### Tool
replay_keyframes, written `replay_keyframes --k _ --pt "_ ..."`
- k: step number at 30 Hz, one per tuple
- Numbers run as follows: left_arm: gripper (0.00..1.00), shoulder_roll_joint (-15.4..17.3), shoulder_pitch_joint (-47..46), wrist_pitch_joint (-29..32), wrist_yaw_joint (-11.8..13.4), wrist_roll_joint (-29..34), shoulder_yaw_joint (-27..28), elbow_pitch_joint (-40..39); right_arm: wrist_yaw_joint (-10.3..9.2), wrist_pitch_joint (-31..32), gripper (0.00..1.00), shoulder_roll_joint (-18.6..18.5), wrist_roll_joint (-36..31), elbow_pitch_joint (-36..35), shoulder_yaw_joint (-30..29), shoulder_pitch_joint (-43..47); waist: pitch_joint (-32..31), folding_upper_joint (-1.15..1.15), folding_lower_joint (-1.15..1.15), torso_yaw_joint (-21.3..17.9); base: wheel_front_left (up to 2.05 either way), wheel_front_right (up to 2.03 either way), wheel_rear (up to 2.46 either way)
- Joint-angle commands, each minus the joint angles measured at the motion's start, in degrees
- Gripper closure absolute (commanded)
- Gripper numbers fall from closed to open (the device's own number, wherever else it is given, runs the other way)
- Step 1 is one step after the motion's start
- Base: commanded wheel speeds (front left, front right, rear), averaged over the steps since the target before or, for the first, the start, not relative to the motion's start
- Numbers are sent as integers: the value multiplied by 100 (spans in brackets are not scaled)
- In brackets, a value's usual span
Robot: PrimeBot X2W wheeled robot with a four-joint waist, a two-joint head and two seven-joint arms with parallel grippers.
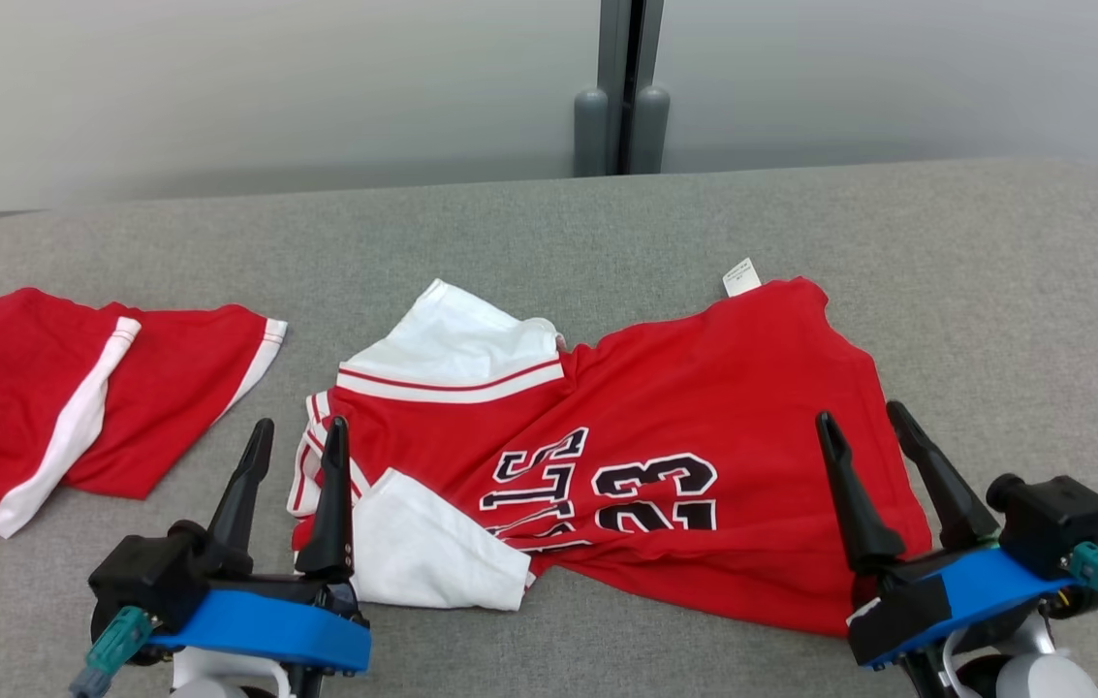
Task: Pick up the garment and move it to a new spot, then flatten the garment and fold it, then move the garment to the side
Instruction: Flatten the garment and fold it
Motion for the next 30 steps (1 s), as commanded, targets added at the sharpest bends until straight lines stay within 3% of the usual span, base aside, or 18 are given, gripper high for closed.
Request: replay_keyframes --k 1,7,15,21,30 --pt "0 -7 -210 -177 -83 201 5 309 1 75 0 -11 -28 1 -47 143 -98 0 1 -7 0 0 0" --pt "0 -117 -302 -341 -173 527 130 930 1 249 0 -11 22 78 -174 327 -290 0 1 -52 0 0 0" --pt "0 -363 101 -357 -202 864 871 1239 2 694 0 -9 -66 196 -515 438 -310 0 1 -134 0 0 0" --pt "0 -489 24 -359 -371 1069 1175 1176 2 1667 0 -11 -273 281 -610 -363 13 0 1 -103 0 0 0" --pt "0 -656 -401 -359 -634 1322 1238 1180 1 3216 0 -497 -451 1608 -818 -2069 595 0 1 297 0 0 0"
